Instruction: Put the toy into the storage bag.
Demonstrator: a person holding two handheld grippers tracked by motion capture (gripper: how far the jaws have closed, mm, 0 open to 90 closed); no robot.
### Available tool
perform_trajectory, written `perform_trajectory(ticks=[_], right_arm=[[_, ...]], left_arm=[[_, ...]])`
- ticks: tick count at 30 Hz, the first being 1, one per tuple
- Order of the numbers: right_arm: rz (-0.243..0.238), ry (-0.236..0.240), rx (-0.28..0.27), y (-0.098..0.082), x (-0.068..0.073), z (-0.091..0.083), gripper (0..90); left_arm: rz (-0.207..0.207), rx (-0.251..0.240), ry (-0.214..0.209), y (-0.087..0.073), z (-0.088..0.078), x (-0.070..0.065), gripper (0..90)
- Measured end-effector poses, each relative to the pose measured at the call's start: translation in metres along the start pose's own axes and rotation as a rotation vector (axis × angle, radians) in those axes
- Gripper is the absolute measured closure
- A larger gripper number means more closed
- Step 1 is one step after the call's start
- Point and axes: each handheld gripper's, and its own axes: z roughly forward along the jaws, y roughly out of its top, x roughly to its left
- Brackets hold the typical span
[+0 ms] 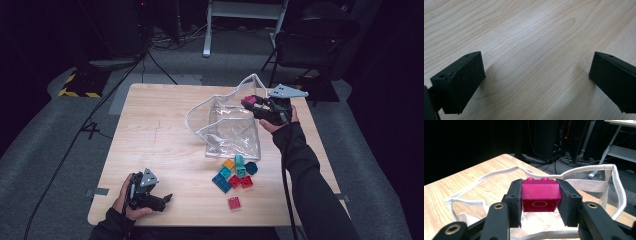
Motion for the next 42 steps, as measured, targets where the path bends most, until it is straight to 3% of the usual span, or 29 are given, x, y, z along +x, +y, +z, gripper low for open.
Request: perform_trajectory(ticks=[11, 20, 35, 42], right_arm=[[0.010, -0.002, 0.023, -0.006, 0.001, 0.006, 55.9], [0.012, -0.004, 0.011, -0.007, 0.000, 0.003, 54.6], [-0.024, -0.021, -0.003, -0.010, -0.003, -0.024, 51.2], [-0.024, -0.016, -0.024, -0.016, -0.006, -0.045, 50.2]], left_arm=[[0.001, 0.000, -0.001, 0.000, 0.000, 0.000, 0.5], [-0.001, 0.001, -0.001, 0.000, 0.000, 0.000, 0.5], [-0.006, 0.001, -0.001, 0.000, 0.000, 0.000, 0.3], [-0.006, 0.001, -0.001, 0.000, 0.000, 0.000, 0.3]])
